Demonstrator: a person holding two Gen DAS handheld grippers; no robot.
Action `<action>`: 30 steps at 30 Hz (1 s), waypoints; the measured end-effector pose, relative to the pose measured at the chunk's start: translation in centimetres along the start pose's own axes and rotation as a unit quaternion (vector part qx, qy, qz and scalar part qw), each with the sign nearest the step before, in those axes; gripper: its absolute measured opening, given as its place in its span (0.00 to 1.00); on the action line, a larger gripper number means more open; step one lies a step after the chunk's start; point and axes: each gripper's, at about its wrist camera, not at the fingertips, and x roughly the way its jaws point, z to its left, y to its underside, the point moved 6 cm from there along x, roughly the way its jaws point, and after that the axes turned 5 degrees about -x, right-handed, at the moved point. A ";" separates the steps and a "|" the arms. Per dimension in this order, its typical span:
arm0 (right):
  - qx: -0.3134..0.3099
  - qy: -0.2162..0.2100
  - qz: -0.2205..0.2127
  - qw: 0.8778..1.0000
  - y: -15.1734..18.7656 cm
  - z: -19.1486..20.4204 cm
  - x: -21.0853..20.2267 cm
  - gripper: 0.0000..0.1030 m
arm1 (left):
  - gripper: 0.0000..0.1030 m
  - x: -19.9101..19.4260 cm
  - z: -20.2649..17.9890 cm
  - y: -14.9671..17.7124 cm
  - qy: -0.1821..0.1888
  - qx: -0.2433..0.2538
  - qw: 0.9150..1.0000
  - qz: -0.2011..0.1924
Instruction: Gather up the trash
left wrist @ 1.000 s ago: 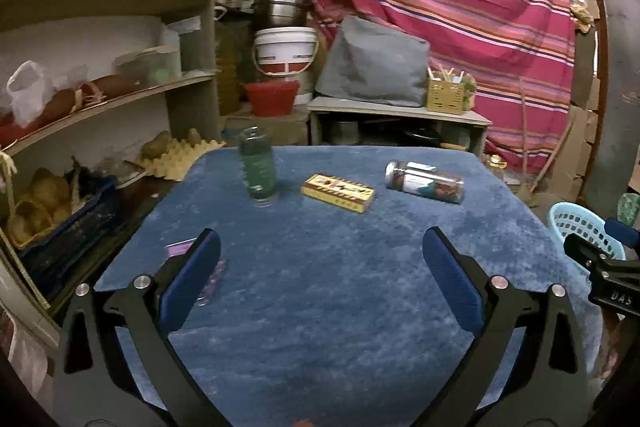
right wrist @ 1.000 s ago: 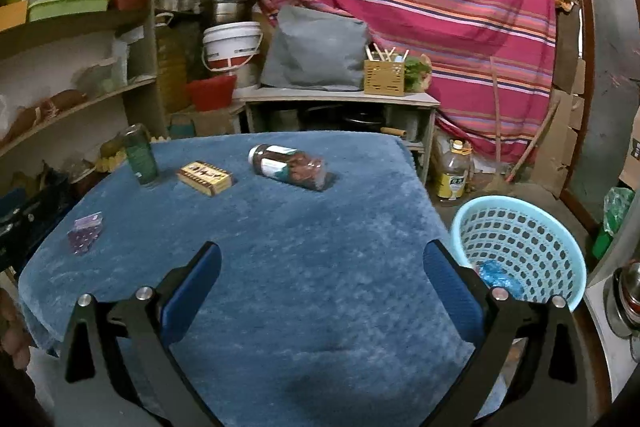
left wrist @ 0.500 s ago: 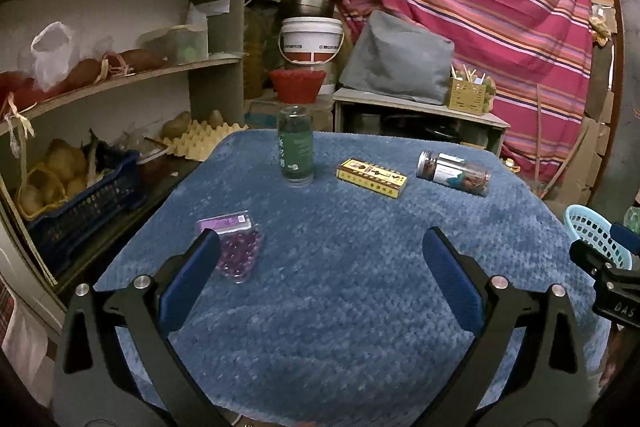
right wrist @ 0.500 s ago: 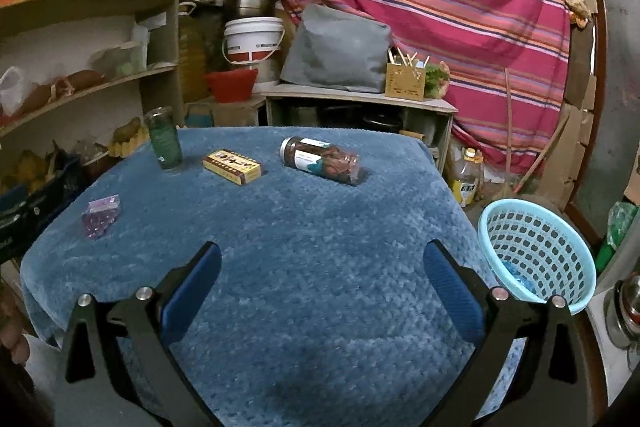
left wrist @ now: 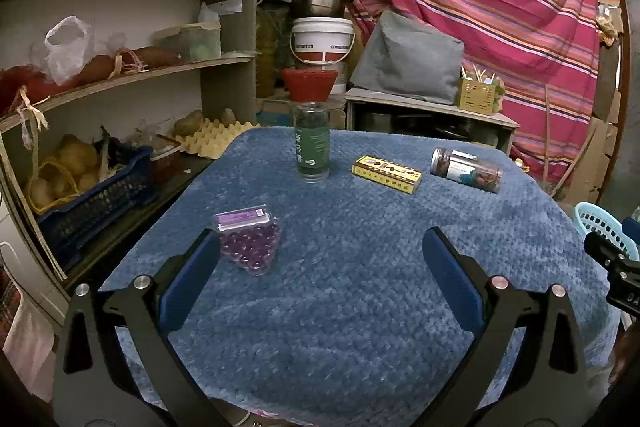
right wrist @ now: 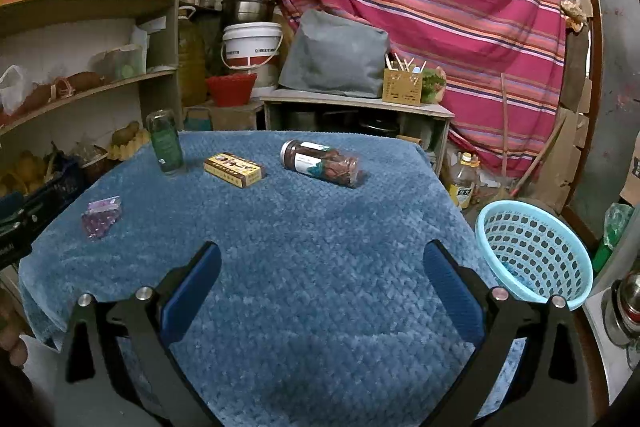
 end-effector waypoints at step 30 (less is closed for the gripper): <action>-0.004 -0.002 -0.013 1.000 0.1 1.3 -0.8 0.96 | 0.95 -0.1 -0.8 0.1 -0.003 0.021 1.000 -0.010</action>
